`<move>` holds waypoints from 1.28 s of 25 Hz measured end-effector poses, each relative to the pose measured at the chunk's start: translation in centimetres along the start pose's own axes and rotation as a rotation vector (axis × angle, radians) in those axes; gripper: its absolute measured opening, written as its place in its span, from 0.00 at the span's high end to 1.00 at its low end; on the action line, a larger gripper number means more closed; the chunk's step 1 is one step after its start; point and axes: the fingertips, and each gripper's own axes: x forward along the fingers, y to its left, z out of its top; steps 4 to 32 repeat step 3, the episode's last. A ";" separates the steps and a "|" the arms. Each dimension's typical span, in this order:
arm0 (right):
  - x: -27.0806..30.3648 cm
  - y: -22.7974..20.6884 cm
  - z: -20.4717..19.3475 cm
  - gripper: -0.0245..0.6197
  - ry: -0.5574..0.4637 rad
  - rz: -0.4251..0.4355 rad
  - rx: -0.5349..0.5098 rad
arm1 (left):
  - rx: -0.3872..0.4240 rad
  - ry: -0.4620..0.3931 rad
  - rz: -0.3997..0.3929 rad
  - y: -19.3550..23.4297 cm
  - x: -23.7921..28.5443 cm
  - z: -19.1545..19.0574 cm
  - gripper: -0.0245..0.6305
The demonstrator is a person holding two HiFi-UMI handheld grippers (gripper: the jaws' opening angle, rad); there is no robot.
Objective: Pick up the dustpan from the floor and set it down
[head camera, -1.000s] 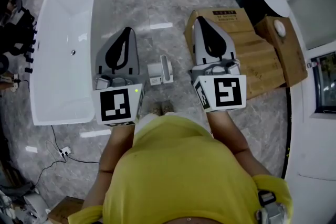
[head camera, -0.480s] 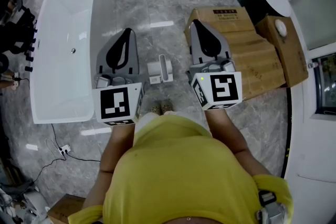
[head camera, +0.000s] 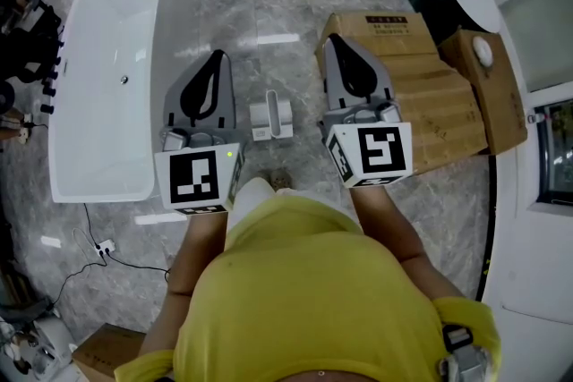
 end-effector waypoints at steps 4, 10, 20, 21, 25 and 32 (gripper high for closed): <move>-0.2 -0.5 -0.7 0.95 -0.003 -0.001 0.008 | 0.004 -0.007 -0.003 -0.7 0.2 -0.5 0.96; -0.2 -0.5 -0.7 0.95 -0.003 -0.001 0.008 | 0.004 -0.007 -0.003 -0.7 0.2 -0.5 0.96; -0.2 -0.5 -0.7 0.95 -0.003 -0.001 0.008 | 0.004 -0.007 -0.003 -0.7 0.2 -0.5 0.96; -0.2 -0.5 -0.7 0.95 -0.003 -0.001 0.008 | 0.004 -0.007 -0.003 -0.7 0.2 -0.5 0.96; -0.2 -0.5 -0.7 0.95 -0.003 -0.001 0.008 | 0.004 -0.007 -0.003 -0.7 0.2 -0.5 0.96; -0.2 -0.5 -0.7 0.95 -0.003 -0.001 0.008 | 0.004 -0.007 -0.003 -0.7 0.2 -0.5 0.96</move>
